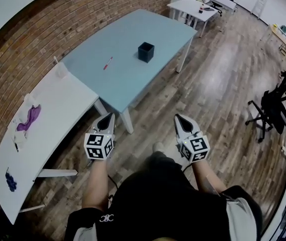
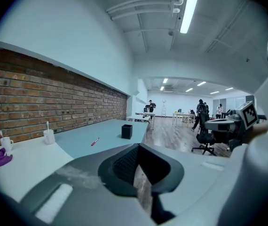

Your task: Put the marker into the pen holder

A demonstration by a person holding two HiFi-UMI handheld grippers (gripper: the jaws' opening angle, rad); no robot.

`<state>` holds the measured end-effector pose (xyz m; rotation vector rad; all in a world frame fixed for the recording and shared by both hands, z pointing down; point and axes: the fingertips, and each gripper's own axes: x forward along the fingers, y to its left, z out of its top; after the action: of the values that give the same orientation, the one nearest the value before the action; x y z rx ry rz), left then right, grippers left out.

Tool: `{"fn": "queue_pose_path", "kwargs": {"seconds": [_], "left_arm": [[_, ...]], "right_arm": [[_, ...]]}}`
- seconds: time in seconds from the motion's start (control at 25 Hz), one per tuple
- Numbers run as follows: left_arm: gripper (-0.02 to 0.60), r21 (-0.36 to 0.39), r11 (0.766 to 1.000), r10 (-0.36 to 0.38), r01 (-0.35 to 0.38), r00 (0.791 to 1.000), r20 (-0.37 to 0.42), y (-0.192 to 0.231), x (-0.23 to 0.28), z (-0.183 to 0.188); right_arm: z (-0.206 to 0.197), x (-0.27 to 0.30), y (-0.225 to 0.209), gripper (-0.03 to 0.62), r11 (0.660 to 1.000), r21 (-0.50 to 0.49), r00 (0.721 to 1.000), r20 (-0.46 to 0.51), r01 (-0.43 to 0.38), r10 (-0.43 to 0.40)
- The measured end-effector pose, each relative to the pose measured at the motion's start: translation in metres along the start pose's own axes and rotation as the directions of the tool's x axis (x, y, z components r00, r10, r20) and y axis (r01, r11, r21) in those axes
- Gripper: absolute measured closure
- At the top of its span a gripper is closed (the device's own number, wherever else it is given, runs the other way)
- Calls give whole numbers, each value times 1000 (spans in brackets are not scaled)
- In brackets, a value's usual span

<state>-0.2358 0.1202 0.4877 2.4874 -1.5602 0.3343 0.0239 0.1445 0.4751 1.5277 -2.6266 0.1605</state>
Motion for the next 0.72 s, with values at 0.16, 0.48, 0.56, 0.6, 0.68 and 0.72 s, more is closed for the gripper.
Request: {"fn": "queue_pose_path", "kwargs": {"seconds": [0.16,0.48,0.56,0.6,0.68,0.72], "left_arm": [[575,3,1000,27,-27,999,-22,11,43,17],[575,45,997,70,-66,994,-84,30,135,52],[575,48,995,91,-87,992,-90,37,155,60],[575,44,994,103,-100,990,-91,41,165,64],[575,35,991,129,-126,987,-92,49,179,71],[575,31,990,142,-139,985,-93,51,184,74]], "right_arm": [[8,39,-38,588,999,26,1000,-4,-25,25],[25,107,-117,588,996,69,998,23,-55,54],[29,122,-134,588,994,88,998,36,-61,58],[31,129,-141,588,993,92,997,39,-67,63],[34,142,-154,588,992,93,996,36,-85,82],[34,148,-160,588,991,91,995,29,-95,93]]}}
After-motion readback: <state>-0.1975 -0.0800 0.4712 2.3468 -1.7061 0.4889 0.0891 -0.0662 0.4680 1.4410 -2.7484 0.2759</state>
